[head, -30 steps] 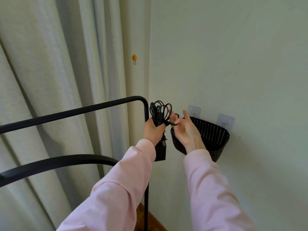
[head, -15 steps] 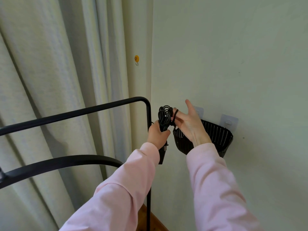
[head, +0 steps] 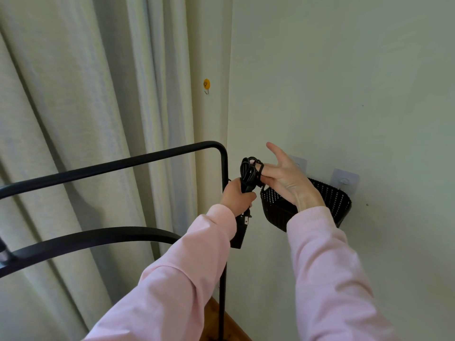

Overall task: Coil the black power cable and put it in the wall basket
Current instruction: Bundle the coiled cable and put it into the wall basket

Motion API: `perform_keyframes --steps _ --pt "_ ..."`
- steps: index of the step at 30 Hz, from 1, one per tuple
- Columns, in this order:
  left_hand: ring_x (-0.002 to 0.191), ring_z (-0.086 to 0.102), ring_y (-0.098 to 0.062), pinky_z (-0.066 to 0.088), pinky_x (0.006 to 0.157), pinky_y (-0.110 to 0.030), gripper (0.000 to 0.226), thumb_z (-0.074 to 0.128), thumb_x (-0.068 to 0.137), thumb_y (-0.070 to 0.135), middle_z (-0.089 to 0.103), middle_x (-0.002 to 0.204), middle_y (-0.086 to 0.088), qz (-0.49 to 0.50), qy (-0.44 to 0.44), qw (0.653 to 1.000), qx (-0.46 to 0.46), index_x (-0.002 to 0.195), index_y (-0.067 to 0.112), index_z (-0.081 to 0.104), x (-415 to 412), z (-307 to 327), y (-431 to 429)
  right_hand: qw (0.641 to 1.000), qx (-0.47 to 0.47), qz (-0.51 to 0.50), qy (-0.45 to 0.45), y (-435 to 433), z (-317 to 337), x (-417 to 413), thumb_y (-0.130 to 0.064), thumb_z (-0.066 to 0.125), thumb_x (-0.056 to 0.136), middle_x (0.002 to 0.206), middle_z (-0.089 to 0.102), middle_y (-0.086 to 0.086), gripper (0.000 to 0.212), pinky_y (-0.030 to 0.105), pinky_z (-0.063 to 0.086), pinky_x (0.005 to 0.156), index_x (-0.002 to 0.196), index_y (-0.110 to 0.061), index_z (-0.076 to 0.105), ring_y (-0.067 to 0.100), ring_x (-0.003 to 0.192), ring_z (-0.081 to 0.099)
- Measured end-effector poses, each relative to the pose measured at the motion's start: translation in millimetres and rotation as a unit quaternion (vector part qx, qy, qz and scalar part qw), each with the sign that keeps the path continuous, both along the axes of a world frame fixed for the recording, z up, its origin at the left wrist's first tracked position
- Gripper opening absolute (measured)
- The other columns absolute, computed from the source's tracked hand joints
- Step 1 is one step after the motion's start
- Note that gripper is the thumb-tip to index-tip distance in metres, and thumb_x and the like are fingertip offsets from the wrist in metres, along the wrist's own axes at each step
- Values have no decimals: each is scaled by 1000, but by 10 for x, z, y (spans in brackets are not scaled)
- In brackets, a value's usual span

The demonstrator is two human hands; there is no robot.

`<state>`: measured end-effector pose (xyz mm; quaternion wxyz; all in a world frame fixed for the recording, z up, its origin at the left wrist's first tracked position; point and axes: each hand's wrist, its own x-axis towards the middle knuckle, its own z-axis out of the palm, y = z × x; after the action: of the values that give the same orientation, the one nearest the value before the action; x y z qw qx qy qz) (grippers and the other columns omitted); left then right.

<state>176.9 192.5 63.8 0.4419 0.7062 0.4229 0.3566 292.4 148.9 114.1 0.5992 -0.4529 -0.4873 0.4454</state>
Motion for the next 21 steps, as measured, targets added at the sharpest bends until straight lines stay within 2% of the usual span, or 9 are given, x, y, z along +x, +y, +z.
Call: perform_keyframes --steps 2,4,6,9,13,15,18,21 --pt "56 52 -12 45 54 -23 17 48 85 0 51 65 -2 -7 6 1000 -5 77 15 45 -15 27 0 1000 -5 8 8 -5 -12 -6 6 55 89 92 66 15 75 27 49 83 149 -23 21 20 89 63" --pt "56 52 -12 44 53 -22 10 47 86 1 50 66 -2 -8 16 1000 -9 87 11 46 -10 24 1 999 -16 13 -26 8 -11 -19 6 55 88 94 66 13 77 25 48 81 149 -24 20 18 88 62" --pt "60 52 -15 44 55 -23 12 48 85 2 49 68 -1 3 25 1000 -5 95 9 46 11 2 16 998 -29 3 -56 25 0 -30 5 57 88 92 66 11 77 24 48 78 149 -23 20 17 86 62" --pt "73 52 -23 44 61 -28 19 49 83 1 47 70 1 20 51 998 29 101 5 50 26 -38 33 993 -40 -49 -95 65 -21 -43 2 61 86 93 65 12 76 24 48 75 148 -18 22 21 91 61" --pt "75 50 -25 42 66 -28 25 48 82 1 52 80 -6 26 114 989 92 107 3 50 20 -81 25 976 -52 -116 -177 103 -8 -75 -2 63 85 102 60 19 72 24 48 66 146 -16 27 22 87 56" --pt "76 53 -27 42 66 -30 26 46 82 1 55 85 -10 23 141 983 115 108 4 50 23 -59 4 965 -52 -131 -221 119 12 -82 -6 65 83 109 60 24 73 27 49 67 145 -17 29 23 87 55" --pt "82 61 -34 42 64 -31 27 45 84 4 63 97 -16 8 224 961 161 111 3 50 59 -27 -24 933 -60 -140 -326 142 16 -82 -18 73 78 108 57 13 77 28 46 74 143 -16 32 22 93 54" --pt "73 54 -28 40 62 -30 26 44 86 6 64 104 -16 1 253 952 172 110 3 52 81 -44 -34 905 -73 -143 -394 139 10 -108 -27 76 76 115 55 11 72 26 41 80 137 -11 41 19 96 51"
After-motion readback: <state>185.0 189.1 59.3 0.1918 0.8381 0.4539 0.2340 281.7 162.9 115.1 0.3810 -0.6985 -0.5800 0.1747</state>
